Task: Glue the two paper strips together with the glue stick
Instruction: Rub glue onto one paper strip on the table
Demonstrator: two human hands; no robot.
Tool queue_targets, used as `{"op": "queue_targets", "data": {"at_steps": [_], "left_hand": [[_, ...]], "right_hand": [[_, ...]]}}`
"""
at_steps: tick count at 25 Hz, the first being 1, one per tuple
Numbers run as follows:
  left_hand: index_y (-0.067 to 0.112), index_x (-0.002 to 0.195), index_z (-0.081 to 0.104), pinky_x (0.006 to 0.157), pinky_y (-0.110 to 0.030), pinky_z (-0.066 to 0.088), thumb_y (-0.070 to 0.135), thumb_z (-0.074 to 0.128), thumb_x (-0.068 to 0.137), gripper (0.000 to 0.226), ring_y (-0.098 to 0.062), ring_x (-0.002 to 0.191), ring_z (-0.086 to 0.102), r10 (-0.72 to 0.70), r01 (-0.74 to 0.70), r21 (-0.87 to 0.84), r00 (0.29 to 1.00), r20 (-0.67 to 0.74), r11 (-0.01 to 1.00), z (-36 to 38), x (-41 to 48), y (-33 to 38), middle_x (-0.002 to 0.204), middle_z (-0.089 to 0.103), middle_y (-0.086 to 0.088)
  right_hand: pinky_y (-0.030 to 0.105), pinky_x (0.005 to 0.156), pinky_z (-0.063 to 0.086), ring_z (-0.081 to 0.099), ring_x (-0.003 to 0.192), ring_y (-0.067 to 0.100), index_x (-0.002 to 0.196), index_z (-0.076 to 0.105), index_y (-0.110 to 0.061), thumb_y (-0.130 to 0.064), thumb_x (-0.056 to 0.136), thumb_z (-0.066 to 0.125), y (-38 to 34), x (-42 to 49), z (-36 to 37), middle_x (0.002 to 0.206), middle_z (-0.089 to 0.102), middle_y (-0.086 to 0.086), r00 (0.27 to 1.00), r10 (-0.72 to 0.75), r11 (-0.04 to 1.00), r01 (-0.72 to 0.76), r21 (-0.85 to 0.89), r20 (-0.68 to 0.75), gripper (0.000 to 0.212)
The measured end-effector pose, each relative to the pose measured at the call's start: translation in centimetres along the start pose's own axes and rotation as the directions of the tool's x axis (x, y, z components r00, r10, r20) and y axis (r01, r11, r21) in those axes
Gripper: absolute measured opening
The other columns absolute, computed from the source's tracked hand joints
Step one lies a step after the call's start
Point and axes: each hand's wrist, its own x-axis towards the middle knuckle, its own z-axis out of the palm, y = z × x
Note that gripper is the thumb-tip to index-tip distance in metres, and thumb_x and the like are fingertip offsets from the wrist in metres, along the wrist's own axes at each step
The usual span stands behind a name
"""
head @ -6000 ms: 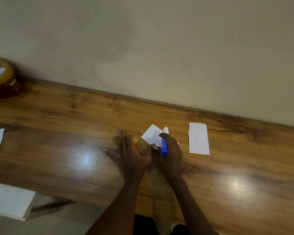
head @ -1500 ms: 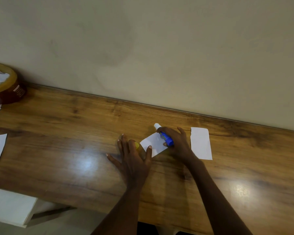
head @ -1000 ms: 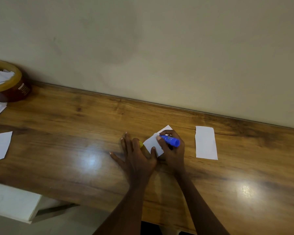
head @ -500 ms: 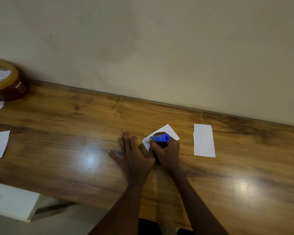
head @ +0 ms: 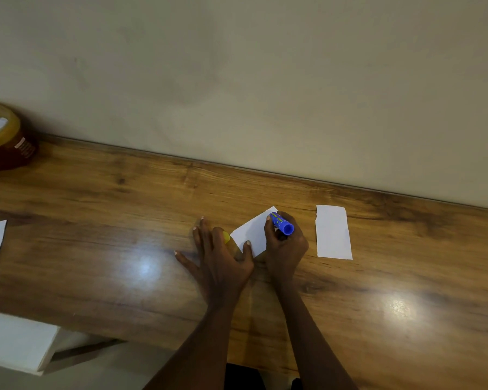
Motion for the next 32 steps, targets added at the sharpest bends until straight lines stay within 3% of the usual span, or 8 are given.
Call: {"op": "queue_targets", "data": {"at_steps": [4, 8, 10, 13, 15, 18, 25, 32], "left_hand": [[0.016, 0.116, 0.039, 0.105, -0.059, -0.011, 0.047, 0.059, 0.071, 0.058, -0.029, 0.141, 0.015, -0.001, 0.001, 0.014, 1.0, 0.002, 1.0, 0.1, 0.0, -0.1, 0.15, 0.026, -0.011], [0.016, 0.117, 0.04, 0.105, -0.059, -0.011, 0.047, 0.06, 0.07, 0.06, -0.03, 0.14, 0.017, -0.003, 0.003, 0.024, 1.0, -0.009, 1.0, 0.1, 0.0, -0.1, 0.15, 0.028, -0.012], [0.015, 0.118, 0.039, 0.105, -0.059, -0.011, 0.048, 0.06, 0.071, 0.06, -0.03, 0.14, 0.018, 0.001, 0.0, 0.03, 1.0, -0.017, 1.0, 0.1, 0.0, 0.0, 0.149, 0.029, -0.012], [0.015, 0.118, 0.04, 0.104, -0.056, -0.014, 0.048, 0.059, 0.072, 0.06, -0.03, 0.141, 0.017, 0.001, -0.001, 0.032, 1.0, -0.016, 0.999, 0.0, 0.0, 0.1, 0.15, 0.028, -0.011], [0.016, 0.119, 0.04, 0.105, -0.056, -0.013, 0.048, 0.059, 0.071, 0.06, -0.029, 0.141, 0.015, -0.005, 0.005, 0.033, 1.0, -0.009, 0.999, 0.0, 0.0, 0.0, 0.15, 0.027, -0.011], [0.015, 0.118, 0.041, 0.106, -0.059, -0.011, 0.046, 0.06, 0.071, 0.059, -0.029, 0.141, 0.015, -0.005, 0.005, 0.016, 1.0, 0.002, 1.0, 0.0, 0.0, 0.2, 0.15, 0.027, -0.011], [0.012, 0.121, 0.04, 0.106, -0.061, -0.009, 0.045, 0.06, 0.075, 0.06, -0.032, 0.14, 0.018, -0.015, 0.015, -0.019, 1.0, 0.012, 1.0, -0.2, 0.1, 0.2, 0.149, 0.03, -0.013], [0.014, 0.114, 0.042, 0.107, -0.059, -0.009, 0.044, 0.045, 0.083, 0.043, -0.032, 0.139, 0.021, -0.028, 0.026, -0.112, 0.999, -0.017, 0.993, -0.4, -0.2, 0.4, 0.147, 0.033, -0.014]], "right_hand": [[0.025, 0.079, 0.045, 0.06, 0.089, 0.024, 0.108, 0.057, 0.002, -0.004, 0.076, 0.066, -0.3, 0.4, 0.3, 0.105, 0.066, 0.022, 0.996, 0.076, 0.997, -0.075, 0.03, -0.043, 0.034], [0.009, 0.081, 0.04, 0.058, 0.089, 0.026, 0.108, 0.055, 0.006, 0.0, 0.078, 0.062, -0.1, 0.3, -0.4, 0.103, 0.064, 0.027, 0.991, 0.002, 0.996, 0.01, 0.092, -0.132, 0.032], [0.022, 0.089, 0.037, 0.055, 0.093, 0.023, 0.109, 0.055, 0.005, -0.001, 0.078, 0.058, 0.1, 0.1, -1.4, 0.106, 0.063, 0.028, 0.988, -0.023, 0.996, 0.036, 0.086, -0.154, 0.032], [0.047, 0.099, 0.031, 0.055, 0.104, 0.031, 0.11, 0.056, 0.001, -0.005, 0.077, 0.059, 1.0, 0.0, -3.0, 0.114, 0.061, 0.026, 0.99, -0.095, 0.982, 0.11, -0.152, 0.102, 0.033], [0.053, 0.105, 0.019, 0.045, 0.12, 0.035, 0.115, 0.054, -0.009, -0.014, 0.079, 0.063, 1.5, -0.1, -3.8, 0.128, 0.053, 0.02, 0.933, -0.074, 0.889, 0.221, -0.4, 0.351, 0.037], [0.056, 0.11, 0.013, 0.025, 0.136, 0.028, 0.122, 0.049, -0.019, -0.029, 0.083, 0.059, 2.0, -0.2, -4.2, 0.142, 0.04, 0.01, 0.876, -0.044, 0.788, 0.325, -0.522, 0.48, 0.042], [0.054, 0.109, 0.008, 0.021, 0.137, 0.024, 0.121, 0.047, -0.025, -0.036, 0.079, 0.06, 1.8, -0.3, -4.0, 0.143, 0.04, 0.005, 0.917, 0.001, 0.807, 0.235, -0.542, 0.399, 0.045], [0.053, 0.109, 0.007, 0.02, 0.136, 0.021, 0.122, 0.043, -0.03, -0.036, 0.076, 0.061, 0.8, 0.2, -3.6, 0.141, 0.04, -0.001, 0.928, 0.055, 0.807, 0.177, -0.564, 0.37, 0.05]]}}
